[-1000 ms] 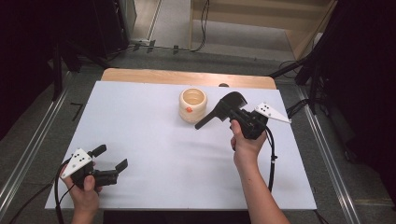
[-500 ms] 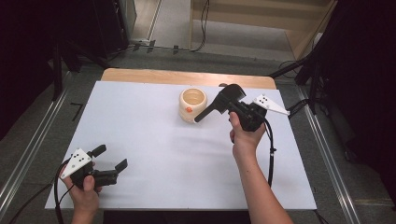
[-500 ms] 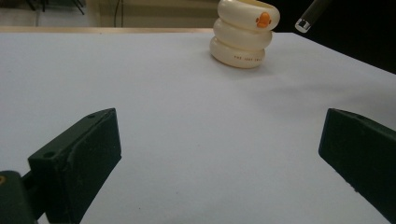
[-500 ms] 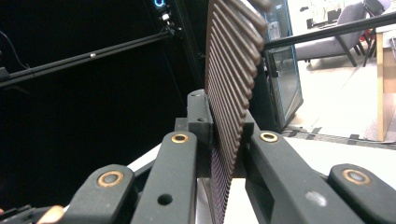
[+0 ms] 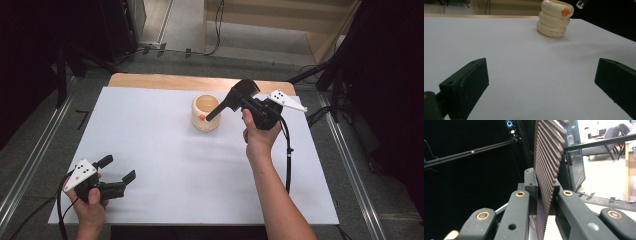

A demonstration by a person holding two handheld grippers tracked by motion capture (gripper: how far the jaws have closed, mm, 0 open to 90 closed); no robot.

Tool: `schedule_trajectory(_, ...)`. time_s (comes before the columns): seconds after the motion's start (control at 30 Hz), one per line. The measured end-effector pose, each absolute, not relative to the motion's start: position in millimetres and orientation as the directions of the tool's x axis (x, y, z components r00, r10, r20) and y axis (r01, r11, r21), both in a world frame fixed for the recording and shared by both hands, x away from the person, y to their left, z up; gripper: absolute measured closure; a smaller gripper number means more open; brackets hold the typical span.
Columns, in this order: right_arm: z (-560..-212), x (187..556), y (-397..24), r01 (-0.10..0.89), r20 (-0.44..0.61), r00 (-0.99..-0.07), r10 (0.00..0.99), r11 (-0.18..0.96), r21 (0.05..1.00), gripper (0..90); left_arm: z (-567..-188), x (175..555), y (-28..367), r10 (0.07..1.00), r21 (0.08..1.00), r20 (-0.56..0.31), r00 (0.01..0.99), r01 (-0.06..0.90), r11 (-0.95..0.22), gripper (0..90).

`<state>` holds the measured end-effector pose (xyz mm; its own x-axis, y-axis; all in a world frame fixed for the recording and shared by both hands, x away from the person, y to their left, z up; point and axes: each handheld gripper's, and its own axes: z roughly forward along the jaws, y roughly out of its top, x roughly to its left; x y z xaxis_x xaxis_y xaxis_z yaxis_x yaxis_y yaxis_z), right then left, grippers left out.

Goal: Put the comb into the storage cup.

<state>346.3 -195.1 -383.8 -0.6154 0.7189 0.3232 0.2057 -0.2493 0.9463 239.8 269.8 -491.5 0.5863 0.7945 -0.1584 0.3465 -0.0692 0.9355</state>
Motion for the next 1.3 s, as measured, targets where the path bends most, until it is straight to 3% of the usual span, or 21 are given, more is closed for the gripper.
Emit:
schedule_trajectory(0.8, -379, 369, -196, 0.194, 0.322, -0.576, 0.751, -0.257, 0.947, 82.5, -492, 240, 270, 0.795, 0.935, -0.163, 0.585, 0.349, -0.066, 0.0)
schedule_trajectory(1.3, -395, 390, -193, 0.216, 0.341, -0.53, 0.777, -0.265, 0.94, 82.5, -492, 240, 270, 0.796, 0.935, -0.161, 0.584, 0.348, -0.066, 0.0)
